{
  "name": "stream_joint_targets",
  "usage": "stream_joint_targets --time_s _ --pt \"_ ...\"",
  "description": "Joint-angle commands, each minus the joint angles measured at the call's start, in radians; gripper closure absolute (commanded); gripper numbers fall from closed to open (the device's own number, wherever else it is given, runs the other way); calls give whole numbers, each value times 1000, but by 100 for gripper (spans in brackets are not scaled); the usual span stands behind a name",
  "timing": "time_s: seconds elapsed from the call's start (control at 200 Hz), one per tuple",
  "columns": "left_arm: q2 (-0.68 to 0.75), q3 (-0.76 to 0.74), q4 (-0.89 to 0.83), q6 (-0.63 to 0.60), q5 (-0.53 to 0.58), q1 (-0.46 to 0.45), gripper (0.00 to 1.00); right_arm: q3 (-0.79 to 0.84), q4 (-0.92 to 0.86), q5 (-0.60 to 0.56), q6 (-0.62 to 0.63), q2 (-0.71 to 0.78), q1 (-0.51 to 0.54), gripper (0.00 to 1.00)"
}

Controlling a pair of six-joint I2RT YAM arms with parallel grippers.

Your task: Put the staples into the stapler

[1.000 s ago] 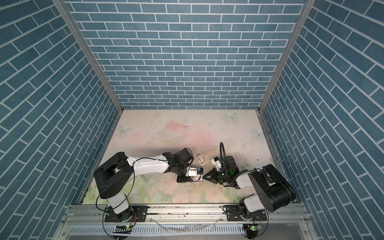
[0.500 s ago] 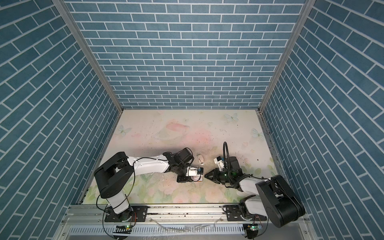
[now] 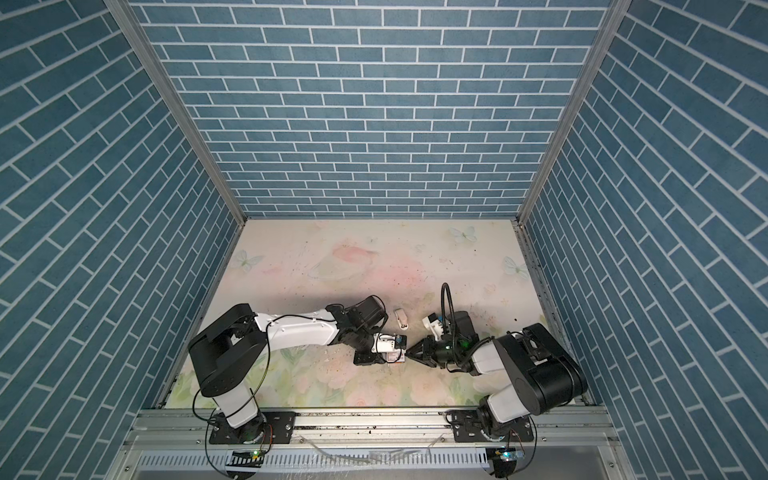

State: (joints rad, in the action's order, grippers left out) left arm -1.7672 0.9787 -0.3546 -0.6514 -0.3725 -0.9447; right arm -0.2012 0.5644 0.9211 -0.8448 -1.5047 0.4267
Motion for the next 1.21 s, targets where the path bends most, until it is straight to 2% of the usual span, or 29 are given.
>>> stream_joint_targets --time_s 0.0,0.48,0.885,1.2 --pt "-37 -15 -67 -5 7 2 70 -5 59 22 -23 -16 7 80" --pt "-38 -14 -67 -4 9 1 70 -7 97 28 -34 -65 44 81" --pt "-40 -12 -67 -4 10 2 70 5 199 33 -65 -138 50 89" --pt "-37 -13 -69 -4 9 1 70 25 158 -21 -38 -104 49 97"
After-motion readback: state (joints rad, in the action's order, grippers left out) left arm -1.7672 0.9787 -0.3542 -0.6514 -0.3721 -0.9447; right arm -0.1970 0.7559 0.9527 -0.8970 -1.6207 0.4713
